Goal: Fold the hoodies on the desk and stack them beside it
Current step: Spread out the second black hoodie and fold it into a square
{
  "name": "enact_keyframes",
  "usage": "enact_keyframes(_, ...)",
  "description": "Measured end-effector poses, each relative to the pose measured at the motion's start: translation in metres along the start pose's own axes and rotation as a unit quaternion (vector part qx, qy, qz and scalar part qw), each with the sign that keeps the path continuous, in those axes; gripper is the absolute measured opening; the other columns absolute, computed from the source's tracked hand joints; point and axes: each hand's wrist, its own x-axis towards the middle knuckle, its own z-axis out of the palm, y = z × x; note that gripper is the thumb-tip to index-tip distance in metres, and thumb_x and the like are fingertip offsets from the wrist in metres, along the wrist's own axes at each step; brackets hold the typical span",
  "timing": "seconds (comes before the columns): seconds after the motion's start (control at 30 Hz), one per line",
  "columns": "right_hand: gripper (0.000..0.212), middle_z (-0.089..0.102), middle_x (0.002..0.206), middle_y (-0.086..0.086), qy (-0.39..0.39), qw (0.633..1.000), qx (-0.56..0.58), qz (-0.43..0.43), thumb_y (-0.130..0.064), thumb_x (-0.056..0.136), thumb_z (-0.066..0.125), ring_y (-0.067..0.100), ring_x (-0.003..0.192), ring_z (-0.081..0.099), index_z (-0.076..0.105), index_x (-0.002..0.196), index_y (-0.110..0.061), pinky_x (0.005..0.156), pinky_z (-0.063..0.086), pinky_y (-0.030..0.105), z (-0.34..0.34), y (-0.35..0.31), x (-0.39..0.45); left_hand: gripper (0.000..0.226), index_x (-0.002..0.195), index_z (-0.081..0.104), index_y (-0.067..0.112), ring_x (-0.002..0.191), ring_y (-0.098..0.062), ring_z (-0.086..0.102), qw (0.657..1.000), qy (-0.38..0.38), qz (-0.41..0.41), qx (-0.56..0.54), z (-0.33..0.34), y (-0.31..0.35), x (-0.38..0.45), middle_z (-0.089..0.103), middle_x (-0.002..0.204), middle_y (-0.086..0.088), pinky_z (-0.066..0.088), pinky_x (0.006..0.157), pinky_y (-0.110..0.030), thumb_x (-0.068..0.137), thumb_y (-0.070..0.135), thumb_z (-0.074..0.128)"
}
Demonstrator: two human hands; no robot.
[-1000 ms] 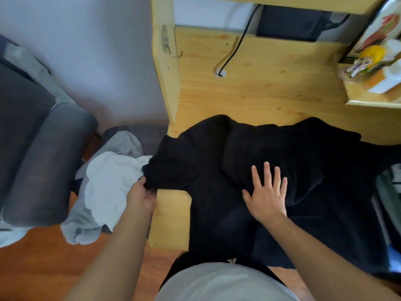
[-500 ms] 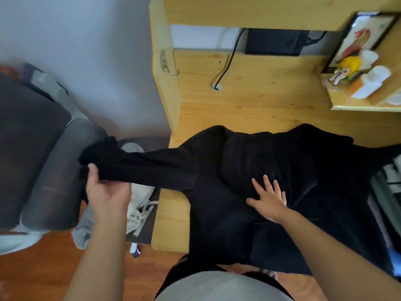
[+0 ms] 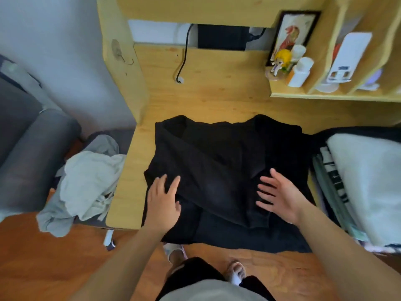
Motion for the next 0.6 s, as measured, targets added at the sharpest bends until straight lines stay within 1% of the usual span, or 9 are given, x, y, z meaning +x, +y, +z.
enact_keyframes(0.1, 0.069, 0.046, 0.151, -0.001, 0.091, 0.969, -0.227, -0.047, -0.05, 0.094, 0.065, 0.022, 0.139, 0.044, 0.041, 0.152, -0.022, 0.114, 0.037, 0.04, 0.019, 0.027, 0.002, 0.085, 0.163, 0.014, 0.022, 0.153, -0.039, 0.018, 0.996, -0.01, -0.086, 0.022, -0.007, -0.017, 0.006, 0.017, 0.166, -0.017, 0.028, 0.121, -0.048, 0.094, 0.028, 0.064)
enact_keyframes(0.2, 0.083, 0.043, 0.153, 0.004, 0.153, 0.863, -0.476, -0.072, -0.052, 0.09, 0.068, 0.031, 0.141, 0.037, 0.028, 0.158, -0.024, 0.112, 0.039, 0.044, 0.03, 0.042, 0.017, 0.083, 0.161, 0.017, 0.018, 0.147, -0.038, 0.029, 0.994, 0.007, -0.079, 0.075, -0.019, -0.038, 0.022, 0.03, 0.16, -0.016, 0.037, 0.116, -0.049, 0.093, 0.026, 0.064)
enact_keyframes(0.27, 0.068, 0.05, 0.145, 0.008, 0.189, 0.814, -0.546, -0.064, -0.043, 0.095, 0.064, 0.032, 0.133, 0.044, 0.036, 0.153, -0.021, 0.106, 0.045, 0.045, 0.028, 0.045, 0.027, 0.078, 0.157, 0.025, 0.016, 0.135, -0.037, 0.043, 0.993, 0.006, -0.084, 0.077, -0.027, -0.052, 0.039, 0.046, 0.146, -0.015, 0.045, 0.107, -0.049, 0.092, 0.026, 0.066)
enact_keyframes(0.3, 0.053, 0.057, 0.134, 0.009, 0.2, 0.815, -0.539, -0.073, -0.036, 0.097, 0.061, 0.03, 0.122, 0.053, 0.046, 0.146, -0.02, 0.096, 0.051, 0.043, 0.028, 0.042, 0.027, 0.074, 0.155, 0.028, 0.015, 0.127, -0.037, 0.049, 0.994, -0.002, -0.081, 0.079, -0.029, -0.057, 0.048, 0.053, 0.138, -0.014, 0.049, 0.101, -0.048, 0.093, 0.028, 0.066)
enact_keyframes(0.37, 0.03, 0.065, 0.111, 0.002, 0.212, 0.859, -0.453, -0.104, -0.026, 0.099, 0.058, 0.021, 0.096, 0.062, 0.06, 0.129, -0.023, 0.076, 0.053, 0.034, 0.031, 0.03, 0.017, 0.062, 0.148, 0.036, 0.014, 0.111, -0.035, 0.056, 0.994, -0.033, -0.069, 0.084, -0.029, -0.066, 0.064, 0.06, 0.122, -0.012, 0.052, 0.087, -0.047, 0.095, 0.03, 0.062)
enact_keyframes(0.43, 0.017, 0.07, 0.102, -0.003, 0.213, 0.915, -0.315, -0.134, -0.023, 0.098, 0.059, 0.016, 0.09, 0.065, 0.069, 0.111, -0.028, 0.077, 0.054, 0.034, 0.035, 0.016, 0.004, 0.043, 0.134, 0.046, 0.013, 0.096, -0.033, 0.058, 0.994, -0.04, -0.063, 0.079, -0.029, -0.074, 0.076, 0.062, 0.106, -0.009, 0.05, 0.075, -0.045, 0.095, 0.023, 0.06)
enact_keyframes(0.47, 0.014, 0.072, 0.1, -0.004, 0.215, 0.927, -0.27, -0.147, -0.023, 0.097, 0.061, 0.017, 0.092, 0.067, 0.071, 0.105, -0.029, 0.08, 0.055, 0.035, 0.035, 0.013, -0.002, 0.032, 0.123, 0.049, 0.012, 0.085, -0.031, 0.057, 0.995, -0.03, -0.061, 0.077, -0.028, -0.078, 0.079, 0.06, 0.096, -0.008, 0.047, 0.069, -0.044, 0.094, 0.017, 0.059)
enact_keyframes(0.53, 0.013, 0.071, 0.102, -0.003, 0.248, 0.898, -0.332, -0.149, -0.025, 0.098, 0.061, 0.022, 0.101, 0.067, 0.071, 0.107, -0.026, 0.083, 0.053, 0.035, 0.028, 0.019, -0.007, 0.017, 0.104, 0.047, 0.011, 0.069, -0.029, 0.05, 0.996, -0.011, -0.056, 0.075, -0.031, -0.084, 0.08, 0.054, 0.082, -0.006, 0.042, 0.058, -0.041, 0.092, 0.009, 0.058)
enact_keyframes(0.6, 0.03, 0.068, 0.118, 0.007, 0.262, 0.843, -0.463, -0.076, -0.029, 0.098, 0.062, 0.031, 0.114, 0.061, 0.063, 0.126, -0.02, 0.09, 0.05, 0.037, 0.018, 0.039, -0.007, 0.015, 0.098, 0.046, 0.011, 0.065, -0.03, 0.051, 0.996, -0.01, -0.039, 0.082, -0.033, -0.089, 0.078, 0.053, 0.081, -0.007, 0.04, 0.053, -0.041, 0.091, 0.009, 0.059)
